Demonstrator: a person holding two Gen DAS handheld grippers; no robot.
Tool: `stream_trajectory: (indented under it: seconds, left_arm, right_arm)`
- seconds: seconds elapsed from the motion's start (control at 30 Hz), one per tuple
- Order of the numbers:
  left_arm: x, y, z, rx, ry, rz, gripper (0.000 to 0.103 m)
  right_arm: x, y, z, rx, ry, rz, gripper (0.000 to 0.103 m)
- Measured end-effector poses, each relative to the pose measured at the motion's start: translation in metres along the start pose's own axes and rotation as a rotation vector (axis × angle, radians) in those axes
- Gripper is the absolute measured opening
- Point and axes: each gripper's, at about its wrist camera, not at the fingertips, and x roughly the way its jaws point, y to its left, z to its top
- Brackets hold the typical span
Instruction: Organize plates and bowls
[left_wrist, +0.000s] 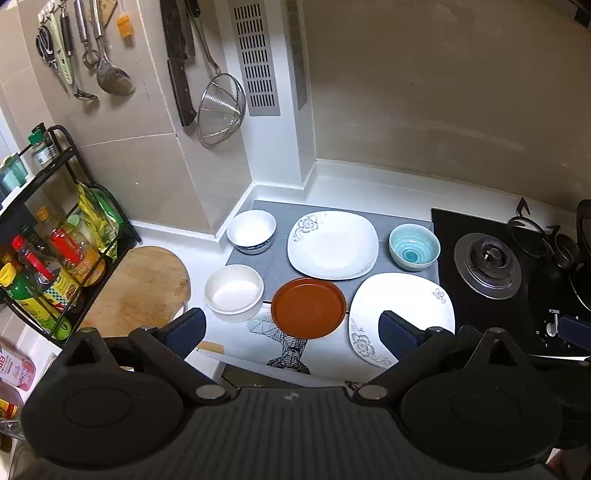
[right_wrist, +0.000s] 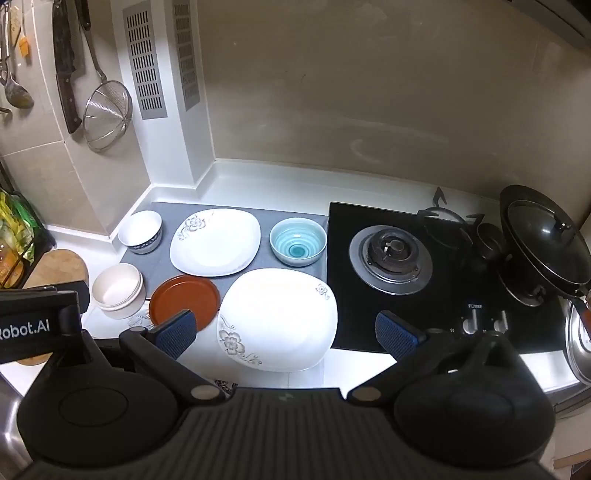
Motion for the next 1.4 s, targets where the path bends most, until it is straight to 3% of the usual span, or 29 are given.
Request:
stream_trajectory:
  seconds: [1.4]
  left_arm:
    - [0.004,0.003,-0.015,0.039,0.013,0.004,0.100]
  right_arm:
    - [0.006,-0.001,-0.013,0.040,0.047,0.013,0.103]
